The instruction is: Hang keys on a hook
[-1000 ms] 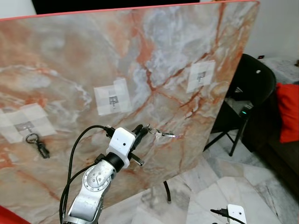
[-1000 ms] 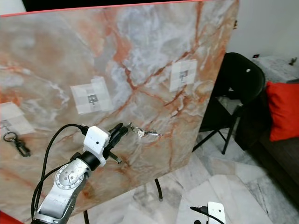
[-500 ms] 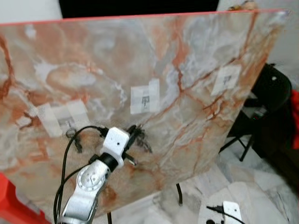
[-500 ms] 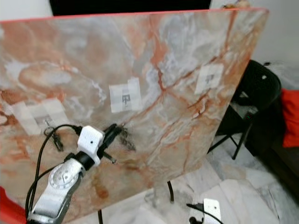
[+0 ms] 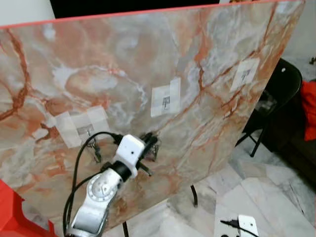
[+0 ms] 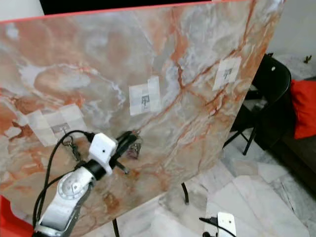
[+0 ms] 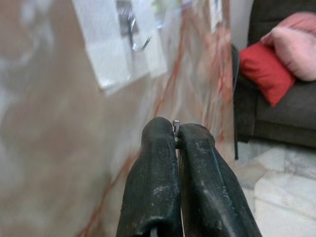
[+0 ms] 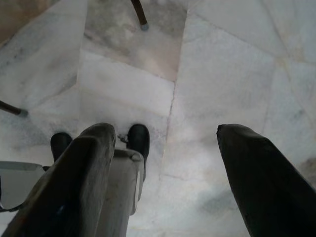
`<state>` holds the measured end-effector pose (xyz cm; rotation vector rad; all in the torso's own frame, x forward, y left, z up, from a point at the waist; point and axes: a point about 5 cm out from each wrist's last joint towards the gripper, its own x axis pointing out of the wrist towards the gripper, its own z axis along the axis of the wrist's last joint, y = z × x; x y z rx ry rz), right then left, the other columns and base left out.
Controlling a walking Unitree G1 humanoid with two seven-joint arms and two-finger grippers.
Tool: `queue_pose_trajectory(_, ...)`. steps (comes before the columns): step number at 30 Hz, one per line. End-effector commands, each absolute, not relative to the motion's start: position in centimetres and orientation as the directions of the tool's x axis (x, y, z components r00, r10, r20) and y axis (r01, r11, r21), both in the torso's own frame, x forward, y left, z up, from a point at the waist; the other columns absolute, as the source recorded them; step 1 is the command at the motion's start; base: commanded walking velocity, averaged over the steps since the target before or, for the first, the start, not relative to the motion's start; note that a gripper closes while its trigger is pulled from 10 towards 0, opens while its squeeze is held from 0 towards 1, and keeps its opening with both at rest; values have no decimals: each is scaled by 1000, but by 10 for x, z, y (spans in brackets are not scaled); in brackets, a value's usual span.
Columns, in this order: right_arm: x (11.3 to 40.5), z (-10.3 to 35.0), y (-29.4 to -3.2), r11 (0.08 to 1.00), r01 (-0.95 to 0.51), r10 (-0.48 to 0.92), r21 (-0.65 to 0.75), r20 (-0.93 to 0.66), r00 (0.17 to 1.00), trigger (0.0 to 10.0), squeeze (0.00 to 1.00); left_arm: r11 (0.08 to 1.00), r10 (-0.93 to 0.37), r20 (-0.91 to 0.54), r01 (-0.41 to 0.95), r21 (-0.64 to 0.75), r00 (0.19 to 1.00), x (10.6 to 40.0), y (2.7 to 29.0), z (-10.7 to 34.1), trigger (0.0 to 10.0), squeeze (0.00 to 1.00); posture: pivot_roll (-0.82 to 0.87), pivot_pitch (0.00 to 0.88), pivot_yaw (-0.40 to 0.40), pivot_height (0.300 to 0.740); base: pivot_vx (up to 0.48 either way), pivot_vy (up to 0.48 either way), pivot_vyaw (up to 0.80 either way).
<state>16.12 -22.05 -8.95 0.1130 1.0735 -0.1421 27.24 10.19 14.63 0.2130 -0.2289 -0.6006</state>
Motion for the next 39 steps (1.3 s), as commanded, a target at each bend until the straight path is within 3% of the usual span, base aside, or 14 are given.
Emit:
queue_pose_trajectory(1,163,-88,-224,983,181,-73,17,-876,477,10000,0,802,-588,202,531,274,783,273,100,161,10000,0,95,0,-55,740,0,0,0)
queue_pose_trajectory(39,163,-88,-224,985,169,-69,15,-877,476,10000,0,809,-587,335,511,291,737,287,89,204,10000,0,84,0,-50,740,0,0,0)
